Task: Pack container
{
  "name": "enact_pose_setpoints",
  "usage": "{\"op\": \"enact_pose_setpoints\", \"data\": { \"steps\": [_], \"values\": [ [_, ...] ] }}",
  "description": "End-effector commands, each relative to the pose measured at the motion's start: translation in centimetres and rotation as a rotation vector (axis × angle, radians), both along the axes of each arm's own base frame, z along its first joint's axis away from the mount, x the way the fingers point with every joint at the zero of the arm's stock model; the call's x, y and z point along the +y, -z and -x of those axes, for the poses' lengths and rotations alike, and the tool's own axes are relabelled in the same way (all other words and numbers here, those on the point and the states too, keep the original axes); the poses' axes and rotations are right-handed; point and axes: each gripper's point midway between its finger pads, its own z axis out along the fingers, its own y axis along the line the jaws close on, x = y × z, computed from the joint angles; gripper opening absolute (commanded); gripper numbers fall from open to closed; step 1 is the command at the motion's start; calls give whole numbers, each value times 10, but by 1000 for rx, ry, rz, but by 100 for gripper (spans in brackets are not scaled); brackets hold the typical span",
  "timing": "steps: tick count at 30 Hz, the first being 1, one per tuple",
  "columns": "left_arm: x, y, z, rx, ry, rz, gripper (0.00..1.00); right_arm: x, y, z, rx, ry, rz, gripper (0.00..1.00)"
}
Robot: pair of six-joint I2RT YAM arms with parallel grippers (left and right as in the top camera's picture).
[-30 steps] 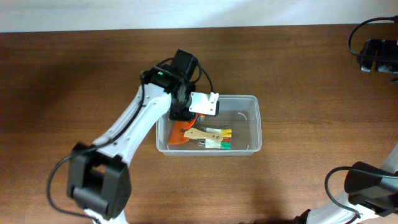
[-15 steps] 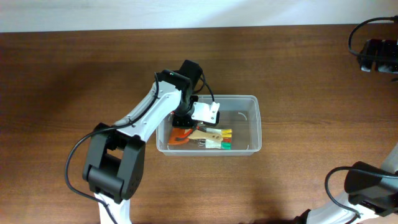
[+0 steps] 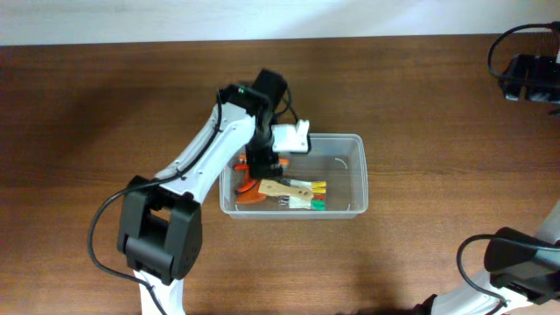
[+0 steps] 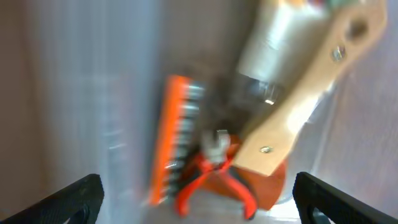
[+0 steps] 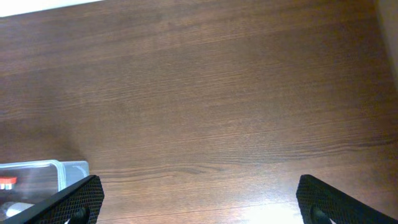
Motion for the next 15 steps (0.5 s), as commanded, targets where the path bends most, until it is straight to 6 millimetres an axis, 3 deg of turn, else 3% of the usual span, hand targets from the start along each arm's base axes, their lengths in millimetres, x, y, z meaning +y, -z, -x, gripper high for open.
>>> {"op": "enact_pose_setpoints", "data": {
  "steps": [1, 4, 9, 13, 15],
  "values": [
    [2, -58, -28, -110, -236, 45, 99, 29, -11, -4, -33, -70, -14, 99],
    [24, -97, -47, -199, -421, 44, 99, 52, -17, -6, -46, -125, -10, 99],
    [85, -147, -87, -326, -844, 150, 99, 96, -16, -18, -51, -238, -10, 99],
    [129, -164, -115, -376, -1126, 272, 99, 120, -20, -50, -134, -322, 26, 99],
    [146, -174, -131, -432, -1171, 319, 99, 127, -34, -71, -230, -347, 52, 99]
  ]
}}
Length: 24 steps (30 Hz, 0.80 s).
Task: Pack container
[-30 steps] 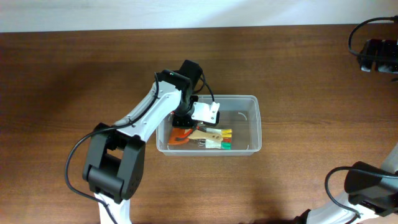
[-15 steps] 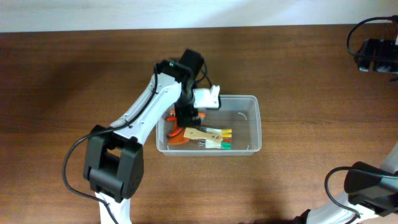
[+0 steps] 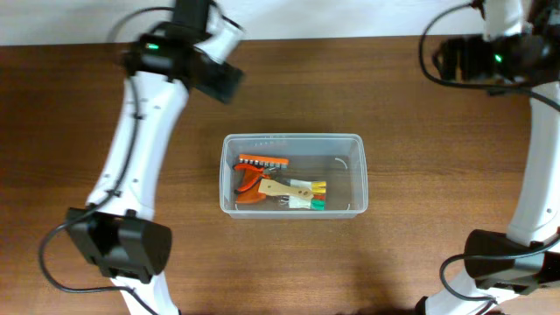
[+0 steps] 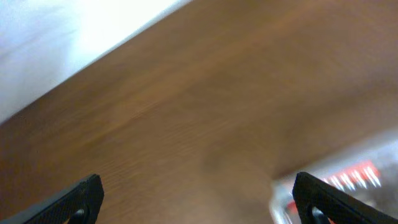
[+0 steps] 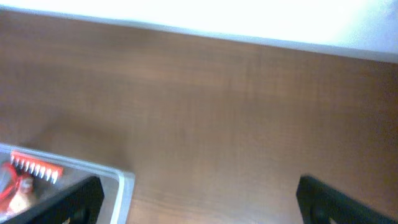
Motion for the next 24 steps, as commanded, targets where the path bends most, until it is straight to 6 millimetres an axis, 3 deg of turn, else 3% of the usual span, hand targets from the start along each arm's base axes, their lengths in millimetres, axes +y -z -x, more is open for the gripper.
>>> {"op": "enact_pose_setpoints", "data": {
  "steps": [1, 4, 7, 11, 17, 21, 24],
  "values": [
    [30, -28, -17, -109, -198, 105, 99, 16, -16, -25, -113, -49, 1, 99],
    [51, -43, -35, -198, -242, 115, 99, 29, -41, -51, -251, -61, -3, 99],
    [69, -41, -33, -189, -281, 116, 97, 31, -41, -61, -278, -65, 54, 99],
    [79, -21, -9, -64, -310, 93, 96, 15, -19, -48, -172, 7, 98, 99],
    [78, -11, 18, -21, -317, 95, 96, -9, 4, -31, -80, 57, 94, 99],
    [87, 8, 49, -2, -333, 90, 97, -26, 45, -11, -2, 96, 83, 99],
    [95, 29, 78, 5, -355, 93, 99, -27, 76, 6, 12, 104, 78, 99]
  ]
}}
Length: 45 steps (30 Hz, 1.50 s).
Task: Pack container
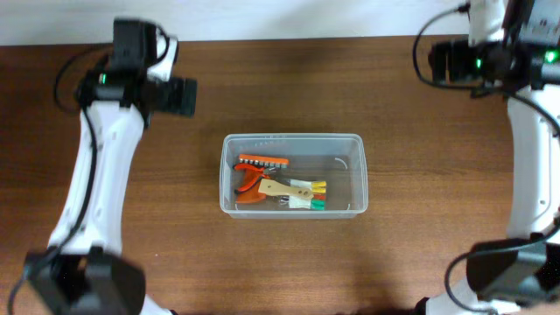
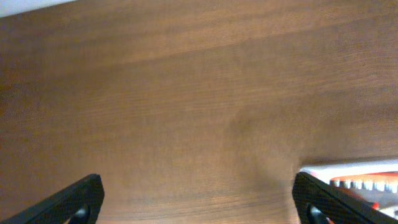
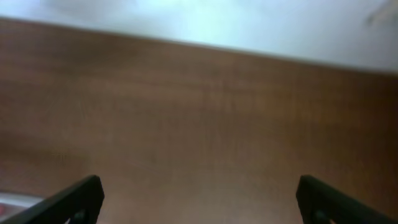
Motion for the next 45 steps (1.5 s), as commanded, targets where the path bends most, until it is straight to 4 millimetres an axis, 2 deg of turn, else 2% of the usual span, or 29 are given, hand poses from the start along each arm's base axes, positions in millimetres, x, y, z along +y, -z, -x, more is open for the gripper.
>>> {"op": "enact_pose_setpoints", "data": {
  "steps": [1, 3, 6, 13, 16, 23, 30, 37, 45],
  "values": [
    [15, 11, 39, -13, -59, 15, 99, 2, 22, 33, 10, 18, -2, 98],
    [25, 25, 59, -41, -115, 41, 99, 11, 41, 51, -3, 3, -4, 98],
    [36, 41, 78, -118, -161, 56, 99, 24, 60, 77, -46, -20, 4, 99],
    [36, 62, 116, -318, -119, 27, 99, 42, 78, 132, -192, -47, 37, 99],
    [35, 56, 127, -422, -114, 26, 99, 45, 84, 153, -224, -46, 41, 99],
    [35, 20, 152, -602, -114, 21, 99, 49, 103, 186, -215, -47, 39, 99],
    [35, -14, 170, -730, -112, 24, 99, 50, 123, 197, -126, -47, 27, 99],
    [34, -17, 171, -741, -108, 26, 99, 50, 139, 195, -62, -48, 18, 99],
    [34, -15, 171, -735, -109, 26, 99, 52, 173, 195, 71, -55, -2, 99]
  ]
}}
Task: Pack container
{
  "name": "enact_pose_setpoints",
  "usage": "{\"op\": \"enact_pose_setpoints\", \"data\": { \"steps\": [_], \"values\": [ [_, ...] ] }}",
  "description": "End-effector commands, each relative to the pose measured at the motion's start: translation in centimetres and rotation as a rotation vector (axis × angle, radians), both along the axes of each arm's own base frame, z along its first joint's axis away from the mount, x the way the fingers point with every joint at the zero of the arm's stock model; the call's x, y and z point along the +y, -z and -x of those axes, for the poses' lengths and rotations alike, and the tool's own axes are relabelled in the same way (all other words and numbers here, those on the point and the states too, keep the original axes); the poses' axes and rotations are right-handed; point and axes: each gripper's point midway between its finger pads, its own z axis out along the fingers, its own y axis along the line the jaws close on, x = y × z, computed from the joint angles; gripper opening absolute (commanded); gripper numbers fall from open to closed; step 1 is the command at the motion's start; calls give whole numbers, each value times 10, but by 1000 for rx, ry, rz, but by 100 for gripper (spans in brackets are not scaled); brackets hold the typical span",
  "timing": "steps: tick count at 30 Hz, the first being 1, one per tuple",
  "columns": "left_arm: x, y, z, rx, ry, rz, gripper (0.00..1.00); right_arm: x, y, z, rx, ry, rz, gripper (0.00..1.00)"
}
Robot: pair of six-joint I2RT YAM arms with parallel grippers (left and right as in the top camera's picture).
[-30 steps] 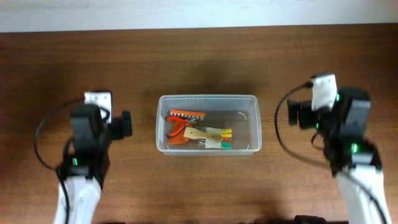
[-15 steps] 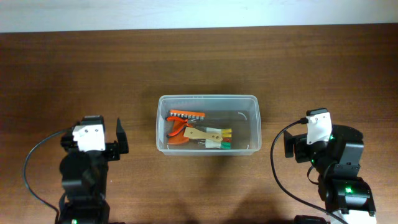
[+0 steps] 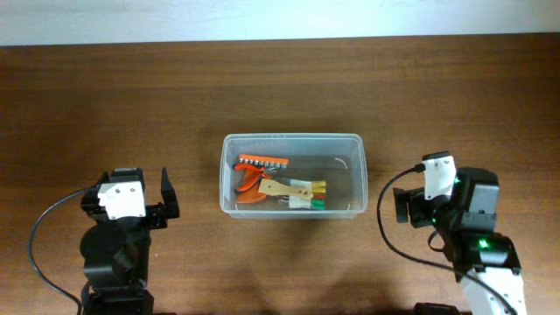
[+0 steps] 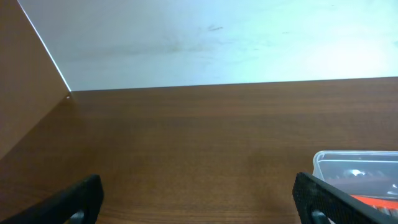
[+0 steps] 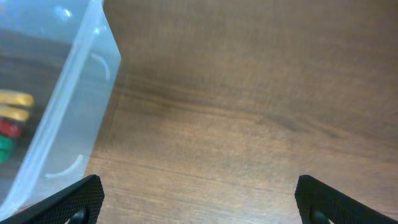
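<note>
A clear plastic container stands at the table's middle. Inside lie an orange bit holder, orange pliers and a wooden-handled tool with yellow and green pieces beside it. My left gripper sits low at the near left, open and holding nothing, and its view catches the container's corner at the right. My right gripper sits at the near right, open and holding nothing, with the container's wall to its left.
The dark wooden table runs to a white wall at the far side. A wooden side panel rises at the far left. Bare wood lies under both grippers.
Both arms have come back from the far corners of the table and now sit folded at the near edge, one on each side of the container. The container's contents are unchanged.
First my left gripper was down inside the container's left end, open over the orange tools, with the right arm low at the near right. Then both arms stood raised at the far corners. Now both rest at the near edge, open, the tools lying in the container.
</note>
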Motion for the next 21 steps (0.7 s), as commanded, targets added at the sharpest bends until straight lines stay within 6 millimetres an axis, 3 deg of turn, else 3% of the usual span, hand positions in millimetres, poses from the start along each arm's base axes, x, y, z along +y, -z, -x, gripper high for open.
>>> {"op": "enact_pose_setpoints", "data": {
  "steps": [1, 6, 14, 21],
  "values": [
    [1, 3, 1, 8, -1, -13, 99, 2, 12, 4, 46, -2, -2, 99],
    [1, 3, 1, 8, -1, -13, 99, 2, -6, 5, -26, -1, 6, 99],
    [1, 3, 1, 8, -1, -13, 99, 4, -75, 19, -308, 0, 38, 99],
    [1, 4, 1, 8, -1, -13, 99, 7, -131, 50, -560, 0, 67, 99]
  ]
}}
